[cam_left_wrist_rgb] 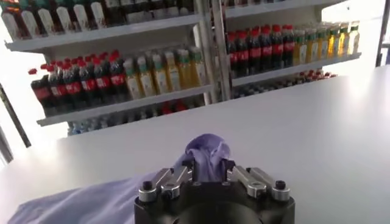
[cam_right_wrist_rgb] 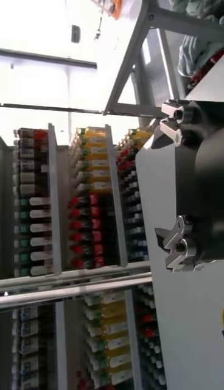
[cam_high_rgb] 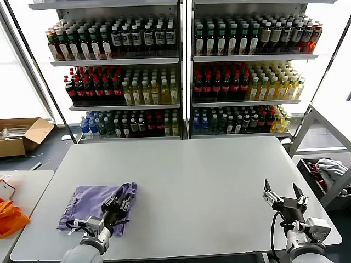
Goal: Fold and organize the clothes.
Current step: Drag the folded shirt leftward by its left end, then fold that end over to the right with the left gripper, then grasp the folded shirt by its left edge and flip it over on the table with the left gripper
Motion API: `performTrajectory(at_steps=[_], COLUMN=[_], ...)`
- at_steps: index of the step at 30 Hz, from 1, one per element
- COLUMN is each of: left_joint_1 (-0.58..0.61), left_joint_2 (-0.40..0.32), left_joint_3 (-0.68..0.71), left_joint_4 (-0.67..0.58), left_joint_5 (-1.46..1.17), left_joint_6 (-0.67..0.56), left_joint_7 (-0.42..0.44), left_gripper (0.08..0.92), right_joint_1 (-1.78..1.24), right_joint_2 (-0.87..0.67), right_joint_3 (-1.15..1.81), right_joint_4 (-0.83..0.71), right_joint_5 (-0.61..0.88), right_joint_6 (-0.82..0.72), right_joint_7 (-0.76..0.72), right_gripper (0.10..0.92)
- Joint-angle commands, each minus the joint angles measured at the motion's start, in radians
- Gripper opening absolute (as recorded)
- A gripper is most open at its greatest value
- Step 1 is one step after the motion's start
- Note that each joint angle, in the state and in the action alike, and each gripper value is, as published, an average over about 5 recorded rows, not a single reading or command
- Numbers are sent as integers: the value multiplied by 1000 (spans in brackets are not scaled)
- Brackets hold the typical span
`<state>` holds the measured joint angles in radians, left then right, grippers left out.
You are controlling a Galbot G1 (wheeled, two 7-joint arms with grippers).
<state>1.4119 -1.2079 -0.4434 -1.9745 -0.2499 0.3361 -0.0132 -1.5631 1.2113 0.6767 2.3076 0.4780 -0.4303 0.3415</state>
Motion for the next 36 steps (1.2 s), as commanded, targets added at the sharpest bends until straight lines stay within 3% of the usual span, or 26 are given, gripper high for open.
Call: performTrajectory(at_steps=[1,5,7,14,18,36], left_joint_1=[12,-19,-33,-11,24,65], left_joint_2=[-19,16,54,189,186,160], left_joint_3=[-36,-163,-245,-426,-460,-408], left_joint_4=[-175,-283,-288,11,88,178], left_joint_5=[-559,-823,-828,-418,-387,-267], left_joint_6=[74,118,129,62,64,85], left_joint_7=[-86,-193,-212,-99,-73,-9], left_gripper=[436,548,609,792,820,823], right_joint_1=[11,25,32,48,56,58], right_joint_2=[0,-4,-6,-15,-23,-34], right_joint_3=[-8,-24,-31,-52,-57,-60], right_joint_4=[-14,-30,-38,-53,-60,-62], right_joint_5=[-2,-3,-3,-1,1,8], right_joint_6=[1,2,4,12,11,9], right_joint_7=[1,2,3,1,1,1], right_gripper=[823,823,823,823,823,823])
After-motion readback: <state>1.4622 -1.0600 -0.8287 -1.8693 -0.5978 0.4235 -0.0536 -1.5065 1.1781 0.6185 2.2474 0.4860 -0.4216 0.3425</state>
